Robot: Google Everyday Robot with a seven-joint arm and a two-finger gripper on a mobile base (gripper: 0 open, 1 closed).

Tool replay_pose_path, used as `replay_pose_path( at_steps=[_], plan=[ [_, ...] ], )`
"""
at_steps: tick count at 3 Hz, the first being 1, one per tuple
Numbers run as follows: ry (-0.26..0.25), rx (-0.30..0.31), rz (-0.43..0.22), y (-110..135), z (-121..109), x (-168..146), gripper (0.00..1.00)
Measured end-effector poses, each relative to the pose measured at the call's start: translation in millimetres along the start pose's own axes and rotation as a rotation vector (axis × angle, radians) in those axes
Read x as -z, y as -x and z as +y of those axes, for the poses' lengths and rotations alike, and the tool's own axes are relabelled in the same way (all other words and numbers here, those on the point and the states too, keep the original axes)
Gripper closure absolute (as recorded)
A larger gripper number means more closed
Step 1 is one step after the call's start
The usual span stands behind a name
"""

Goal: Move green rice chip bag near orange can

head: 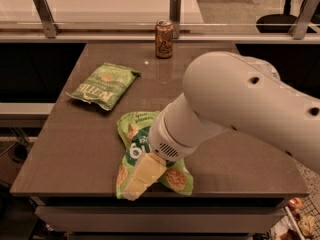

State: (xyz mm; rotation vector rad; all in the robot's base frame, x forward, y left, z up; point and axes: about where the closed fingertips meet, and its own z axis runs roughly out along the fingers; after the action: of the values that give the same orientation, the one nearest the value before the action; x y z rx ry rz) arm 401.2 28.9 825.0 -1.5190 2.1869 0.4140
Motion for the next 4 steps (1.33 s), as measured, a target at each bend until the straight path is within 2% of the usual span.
replay_pose_path(
  at_steps=[1, 4],
  plan=[
    [-0.014, -0.010, 0.019, -0.8, -3.0, -2.8, 0.15],
    [-0.016, -0.006, 0.019, 0.9, -1.9, -0.7, 0.85]
  ],
)
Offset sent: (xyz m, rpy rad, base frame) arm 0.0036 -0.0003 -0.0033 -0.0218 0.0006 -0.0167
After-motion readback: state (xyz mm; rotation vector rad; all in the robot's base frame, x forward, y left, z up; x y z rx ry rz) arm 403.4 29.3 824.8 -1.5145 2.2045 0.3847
